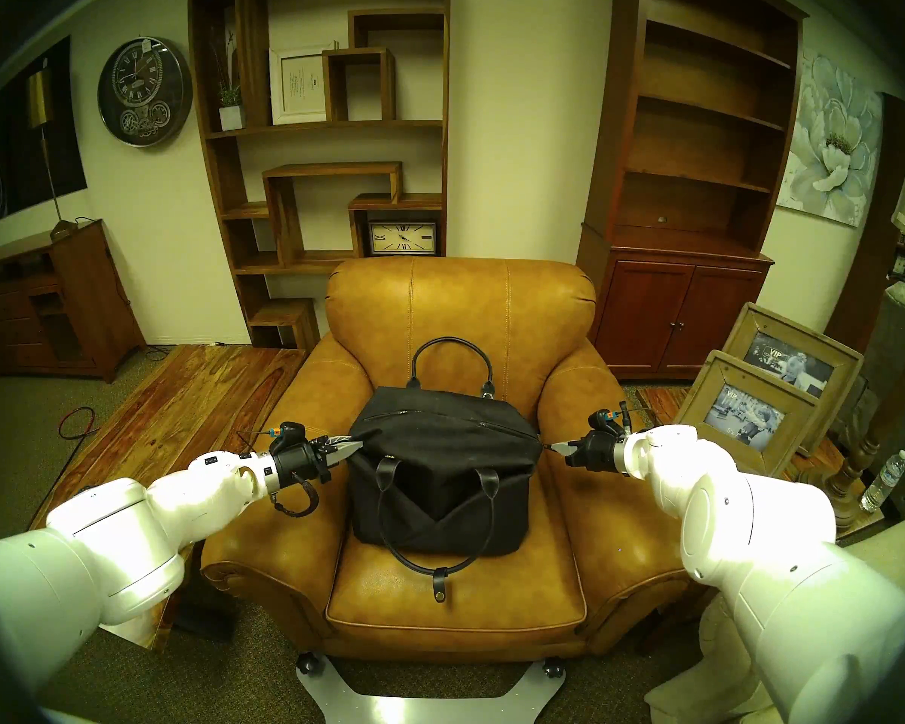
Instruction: Close a bag with a zipper
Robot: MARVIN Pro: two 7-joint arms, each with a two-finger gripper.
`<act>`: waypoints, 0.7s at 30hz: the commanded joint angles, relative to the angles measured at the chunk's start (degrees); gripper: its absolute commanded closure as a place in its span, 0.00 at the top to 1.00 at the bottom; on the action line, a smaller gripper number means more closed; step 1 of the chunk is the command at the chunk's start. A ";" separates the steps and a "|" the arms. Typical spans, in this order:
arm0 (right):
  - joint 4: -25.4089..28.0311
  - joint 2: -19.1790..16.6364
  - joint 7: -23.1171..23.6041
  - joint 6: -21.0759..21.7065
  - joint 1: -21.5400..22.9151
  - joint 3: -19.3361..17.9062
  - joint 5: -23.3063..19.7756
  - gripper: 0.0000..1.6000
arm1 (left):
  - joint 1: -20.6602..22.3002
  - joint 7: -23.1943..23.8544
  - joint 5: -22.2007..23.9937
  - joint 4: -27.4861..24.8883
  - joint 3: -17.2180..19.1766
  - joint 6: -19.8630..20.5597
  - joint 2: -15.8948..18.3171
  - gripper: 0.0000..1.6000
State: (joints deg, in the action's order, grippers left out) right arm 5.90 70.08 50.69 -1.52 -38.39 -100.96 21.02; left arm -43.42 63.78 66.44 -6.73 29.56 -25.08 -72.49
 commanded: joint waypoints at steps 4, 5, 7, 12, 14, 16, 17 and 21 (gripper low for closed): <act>1.23 0.52 -3.90 0.36 0.44 0.64 1.19 0.00 | 1.65 -0.08 0.82 0.50 1.17 -0.30 3.16 0.00; 1.21 0.62 -4.14 0.27 0.27 0.63 1.31 0.00 | 1.62 -0.04 0.81 0.50 1.20 -0.34 3.16 0.00; 1.05 1.07 -4.71 0.39 -0.15 1.03 1.91 0.00 | 1.58 0.17 0.78 0.50 1.24 -0.40 3.14 0.00; 0.85 2.21 -5.92 0.40 -0.95 1.76 3.03 0.00 | 1.51 0.51 0.77 0.50 1.39 -0.54 3.07 0.00; 0.79 2.77 -6.51 0.28 -1.49 2.43 3.90 0.00 | 1.47 0.73 0.80 0.50 1.50 -0.58 3.05 0.00; 1.26 2.70 -6.70 -0.55 -1.69 3.01 4.69 0.00 | 1.43 1.30 0.97 0.42 1.78 -0.67 3.19 0.00; 1.28 2.66 -6.58 -0.51 -1.66 3.04 4.78 0.00 | 1.42 1.40 0.97 0.41 1.84 -0.69 3.21 0.00; 2.59 0.61 -5.12 -2.30 -0.55 4.64 6.69 0.45 | 1.76 3.07 1.73 -0.12 2.93 -0.60 3.70 0.04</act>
State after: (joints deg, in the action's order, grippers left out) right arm 6.45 72.93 44.88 -1.76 -40.37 -97.94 26.10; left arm -43.66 65.25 66.27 -6.73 30.51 -25.33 -72.18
